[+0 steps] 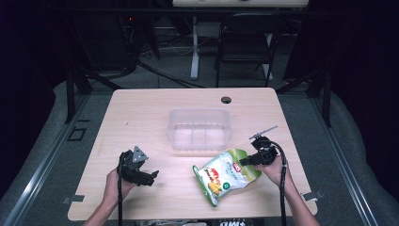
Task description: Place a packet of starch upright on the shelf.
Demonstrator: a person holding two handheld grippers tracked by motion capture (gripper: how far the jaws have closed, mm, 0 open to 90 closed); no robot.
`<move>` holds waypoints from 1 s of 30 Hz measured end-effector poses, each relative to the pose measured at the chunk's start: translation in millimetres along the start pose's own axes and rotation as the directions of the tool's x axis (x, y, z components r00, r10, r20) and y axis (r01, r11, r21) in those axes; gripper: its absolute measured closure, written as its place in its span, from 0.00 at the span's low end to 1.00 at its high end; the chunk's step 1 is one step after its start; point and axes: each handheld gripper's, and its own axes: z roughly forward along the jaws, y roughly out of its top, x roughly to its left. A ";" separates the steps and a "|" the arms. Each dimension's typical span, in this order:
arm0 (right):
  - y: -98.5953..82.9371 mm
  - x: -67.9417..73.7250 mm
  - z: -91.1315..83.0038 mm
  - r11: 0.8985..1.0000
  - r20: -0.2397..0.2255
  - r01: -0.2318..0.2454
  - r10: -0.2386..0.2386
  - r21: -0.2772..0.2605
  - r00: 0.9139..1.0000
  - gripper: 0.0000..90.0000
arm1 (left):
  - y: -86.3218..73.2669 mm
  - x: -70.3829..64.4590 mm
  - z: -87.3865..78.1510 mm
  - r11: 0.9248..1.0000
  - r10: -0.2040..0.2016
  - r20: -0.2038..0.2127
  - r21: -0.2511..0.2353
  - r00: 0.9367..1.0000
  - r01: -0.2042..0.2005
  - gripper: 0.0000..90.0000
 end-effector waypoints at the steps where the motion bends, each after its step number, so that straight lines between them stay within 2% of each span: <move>1: -1.1 -1.4 2.2 1.000 -0.015 -0.013 0.013 -0.005 1.000 0.80 | 0.1 0.0 0.1 1.000 0.000 -0.002 0.001 1.000 0.000 0.05; 3: -2.2 -5.9 5.7 0.999 -0.027 -0.009 0.010 0.034 1.000 0.80 | 0.2 -0.3 0.4 1.000 -0.002 0.000 0.003 1.000 0.002 0.05; 4: -3.1 -5.8 8.8 0.999 -0.025 -0.022 0.023 0.030 0.999 0.80 | 0.2 -0.5 0.4 1.000 -0.002 0.001 0.003 1.000 0.002 0.05; 6: -3.9 -5.9 13.2 0.999 -0.029 -0.034 0.034 0.022 0.999 0.87 | 0.4 -0.7 0.4 1.000 0.001 -0.001 0.004 1.000 -0.001 0.05; 7: -3.3 -7.4 12.3 0.999 -0.033 -0.015 0.017 0.045 0.999 0.91 | 0.3 -0.7 0.2 1.000 0.001 0.000 0.005 1.000 -0.001 0.05; 8: -2.9 -5.7 12.7 0.999 -0.048 -0.021 0.023 0.029 0.999 0.95 | 0.1 -0.5 0.1 1.000 0.000 -0.001 0.004 1.000 0.000 0.05; 9: -2.1 -5.0 11.5 0.999 -0.042 -0.010 0.012 0.036 0.999 0.98 | 0.0 0.1 0.0 1.000 -0.001 0.006 0.003 1.000 0.001 0.05; 10: -1.6 -2.5 11.9 1.000 -0.042 -0.020 0.021 0.024 0.999 0.99 | -0.1 0.4 -0.2 1.000 -0.001 0.004 0.006 1.000 0.001 0.05; 13: -0.9 -0.9 9.9 1.000 -0.026 -0.005 0.006 0.030 1.000 1.00 | -0.4 0.4 -0.3 1.000 -0.002 -0.001 -0.002 1.000 0.002 0.05; 15: -1.1 0.0 8.3 1.000 -0.042 -0.023 0.023 0.016 0.999 1.00 | -0.3 0.4 -0.7 1.000 -0.004 0.003 -0.001 1.000 0.004 0.05; 19: -0.9 -0.5 2.6 1.000 -0.056 -0.011 0.012 0.007 0.998 1.00 | -0.4 0.6 -0.9 1.000 -0.002 -0.003 0.000 1.000 0.002 0.05; 25: -1.7 0.2 -5.6 0.999 -0.103 -0.037 0.033 -0.040 0.994 1.00 | -0.6 0.7 -1.1 1.000 -0.004 -0.004 0.001 1.000 0.004 0.05; 30: -2.7 1.1 -13.8 0.997 -0.098 -0.040 0.033 -0.067 0.995 1.00 | -0.7 0.9 -1.4 1.000 -0.004 -0.003 -0.001 1.000 0.004 0.05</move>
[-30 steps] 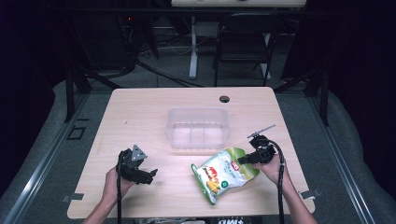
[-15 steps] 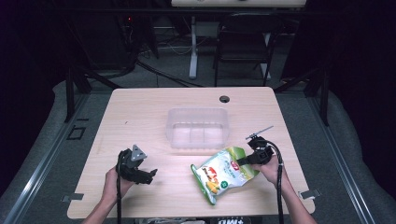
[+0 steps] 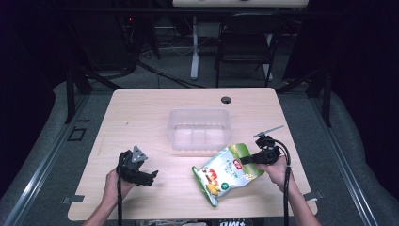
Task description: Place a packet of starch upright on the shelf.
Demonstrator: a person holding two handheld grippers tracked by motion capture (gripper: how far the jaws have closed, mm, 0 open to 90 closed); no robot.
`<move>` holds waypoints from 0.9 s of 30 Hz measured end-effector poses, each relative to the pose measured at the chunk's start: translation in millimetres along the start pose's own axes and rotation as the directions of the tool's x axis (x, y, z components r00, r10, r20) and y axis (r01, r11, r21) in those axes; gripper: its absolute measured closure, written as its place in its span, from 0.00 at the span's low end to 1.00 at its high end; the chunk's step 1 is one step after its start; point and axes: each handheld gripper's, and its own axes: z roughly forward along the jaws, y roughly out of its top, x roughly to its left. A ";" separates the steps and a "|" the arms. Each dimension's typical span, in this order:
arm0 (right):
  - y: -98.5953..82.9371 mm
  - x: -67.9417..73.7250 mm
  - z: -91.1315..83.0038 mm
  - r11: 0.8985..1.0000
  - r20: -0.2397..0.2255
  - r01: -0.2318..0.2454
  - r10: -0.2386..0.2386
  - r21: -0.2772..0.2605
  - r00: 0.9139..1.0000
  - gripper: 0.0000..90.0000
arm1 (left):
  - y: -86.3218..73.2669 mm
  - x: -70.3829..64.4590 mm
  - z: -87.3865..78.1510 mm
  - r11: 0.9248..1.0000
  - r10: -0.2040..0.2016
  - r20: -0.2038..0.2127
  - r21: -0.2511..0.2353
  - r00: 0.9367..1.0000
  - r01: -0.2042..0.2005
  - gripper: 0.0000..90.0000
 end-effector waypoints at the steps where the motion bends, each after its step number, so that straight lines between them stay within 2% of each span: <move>1: 0.1 0.1 -2.6 1.000 -0.004 0.000 0.000 -0.001 1.000 1.00 | 0.0 0.1 0.1 1.000 0.000 0.000 -0.001 1.000 0.000 0.05; 10: -0.1 6.5 -18.8 0.998 -0.022 0.004 -0.005 -0.067 1.000 1.00 | 0.0 0.0 0.5 1.000 -0.002 -0.001 -0.003 1.000 0.002 0.05; 21: 4.4 19.5 -28.2 0.994 -0.036 0.036 -0.040 -0.103 0.999 1.00 | -0.6 0.9 0.2 1.000 -0.009 0.009 -0.004 1.000 0.009 0.05; 27: 7.6 28.8 -32.4 0.990 -0.065 0.050 -0.058 -0.130 0.996 1.00 | -0.5 0.9 0.5 1.000 -0.011 0.010 -0.003 1.000 0.011 0.05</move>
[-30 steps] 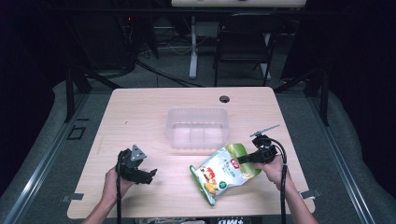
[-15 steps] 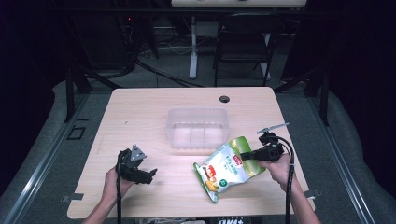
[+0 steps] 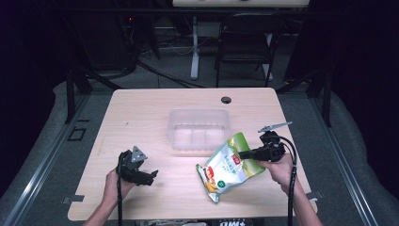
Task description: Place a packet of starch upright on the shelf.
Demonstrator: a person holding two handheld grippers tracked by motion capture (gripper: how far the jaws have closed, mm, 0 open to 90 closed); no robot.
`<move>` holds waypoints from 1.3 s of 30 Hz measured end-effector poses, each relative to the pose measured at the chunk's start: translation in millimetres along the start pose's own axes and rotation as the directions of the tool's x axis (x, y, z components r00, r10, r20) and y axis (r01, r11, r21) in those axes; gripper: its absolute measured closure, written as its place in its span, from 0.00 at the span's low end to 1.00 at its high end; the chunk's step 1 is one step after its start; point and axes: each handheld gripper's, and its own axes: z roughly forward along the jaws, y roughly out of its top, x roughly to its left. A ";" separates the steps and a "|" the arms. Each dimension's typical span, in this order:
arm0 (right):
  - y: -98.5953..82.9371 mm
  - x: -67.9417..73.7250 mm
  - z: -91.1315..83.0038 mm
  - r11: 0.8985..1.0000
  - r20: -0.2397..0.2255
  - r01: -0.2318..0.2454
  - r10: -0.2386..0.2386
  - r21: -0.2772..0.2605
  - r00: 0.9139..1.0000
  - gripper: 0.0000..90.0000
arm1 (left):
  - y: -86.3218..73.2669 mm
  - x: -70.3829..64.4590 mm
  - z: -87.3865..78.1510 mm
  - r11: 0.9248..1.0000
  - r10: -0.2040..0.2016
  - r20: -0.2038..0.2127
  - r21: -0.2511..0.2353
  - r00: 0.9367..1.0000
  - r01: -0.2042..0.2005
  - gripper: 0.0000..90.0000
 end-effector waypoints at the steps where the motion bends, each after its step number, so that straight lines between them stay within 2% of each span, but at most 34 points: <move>1: 1.0 1.9 -0.6 1.000 -0.005 0.008 -0.008 -0.004 1.000 1.00 | 0.0 0.0 0.0 1.000 0.001 0.001 0.000 1.000 -0.001 0.05; 4: 3.0 6.5 -1.5 1.000 -0.005 0.016 -0.016 -0.012 1.000 1.00 | 0.0 0.2 0.2 1.000 0.005 0.002 0.010 1.000 -0.005 0.05; 16: 11.2 21.6 -2.5 0.998 -0.024 0.040 -0.042 -0.054 0.999 1.00 | -0.4 0.2 -0.1 1.000 -0.001 -0.005 -0.002 1.000 0.001 0.05; 23: 13.8 30.5 -2.3 0.997 -0.057 0.038 -0.043 -0.073 0.997 1.00 | -0.3 -0.2 -0.7 1.000 -0.004 -0.012 -0.006 1.000 0.004 0.05; 24: 14.6 32.7 -2.3 0.996 -0.084 0.027 -0.035 -0.088 0.996 1.00 | -0.3 0.0 -0.8 1.000 -0.001 -0.011 -0.003 1.000 0.001 0.05; 29: 16.3 35.3 -3.0 0.994 -0.107 0.024 -0.035 -0.102 0.994 1.00 | -0.2 -0.4 -1.0 1.000 -0.005 -0.011 -0.005 1.000 0.005 0.05; 39: 23.9 44.6 -5.1 0.993 -0.098 0.051 -0.061 -0.104 0.993 1.00 | -0.2 -0.4 -1.1 1.000 -0.008 -0.012 -0.003 1.000 0.008 0.05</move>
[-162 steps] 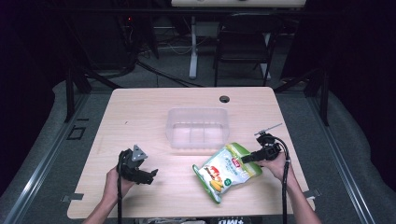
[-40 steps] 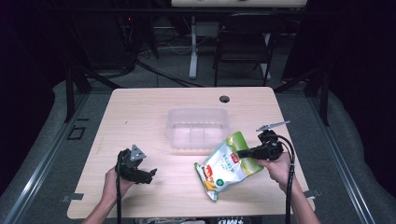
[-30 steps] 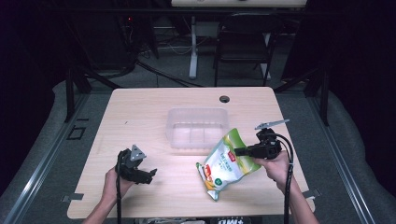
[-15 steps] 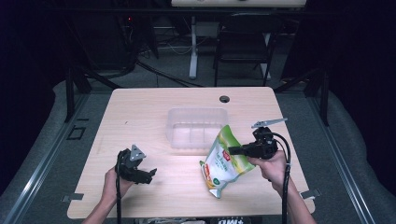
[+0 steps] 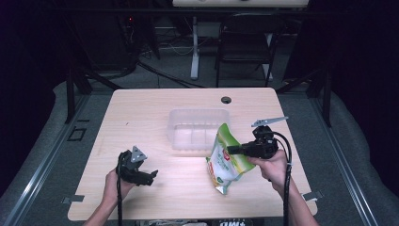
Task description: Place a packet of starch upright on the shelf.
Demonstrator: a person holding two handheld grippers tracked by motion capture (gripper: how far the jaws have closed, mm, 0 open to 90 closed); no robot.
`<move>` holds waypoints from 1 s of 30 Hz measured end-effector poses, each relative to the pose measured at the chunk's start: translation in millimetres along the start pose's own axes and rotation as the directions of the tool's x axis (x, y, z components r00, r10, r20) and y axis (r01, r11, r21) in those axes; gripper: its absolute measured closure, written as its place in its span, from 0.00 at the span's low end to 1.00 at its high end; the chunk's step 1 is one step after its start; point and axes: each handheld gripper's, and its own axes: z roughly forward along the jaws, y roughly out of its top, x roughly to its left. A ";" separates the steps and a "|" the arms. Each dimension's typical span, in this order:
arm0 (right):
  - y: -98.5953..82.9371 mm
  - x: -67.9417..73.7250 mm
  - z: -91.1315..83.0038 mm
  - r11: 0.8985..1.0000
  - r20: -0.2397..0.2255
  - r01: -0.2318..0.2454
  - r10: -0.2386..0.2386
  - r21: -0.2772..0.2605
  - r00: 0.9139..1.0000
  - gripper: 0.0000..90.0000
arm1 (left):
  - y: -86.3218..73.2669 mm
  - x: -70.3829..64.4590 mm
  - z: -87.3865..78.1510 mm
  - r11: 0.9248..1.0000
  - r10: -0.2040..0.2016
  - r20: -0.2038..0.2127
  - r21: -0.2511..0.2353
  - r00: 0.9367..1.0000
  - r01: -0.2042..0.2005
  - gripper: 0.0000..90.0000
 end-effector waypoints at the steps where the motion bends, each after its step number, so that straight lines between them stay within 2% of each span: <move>1: 0.6 0.2 -0.3 1.000 -0.001 0.001 -0.001 0.000 1.000 1.00 | -0.1 0.5 0.0 1.000 0.005 -0.001 0.001 1.000 -0.005 0.05; 13: 1.8 0.3 -4.0 1.000 -0.015 -0.012 0.012 -0.017 1.000 1.00 | -0.1 0.6 0.2 1.000 0.006 0.004 0.004 1.000 -0.006 0.05; 30: 14.1 6.2 -18.6 0.999 -0.014 0.013 -0.014 -0.045 1.000 1.00 | -0.3 1.1 0.6 1.000 0.005 0.008 0.003 1.000 -0.005 0.05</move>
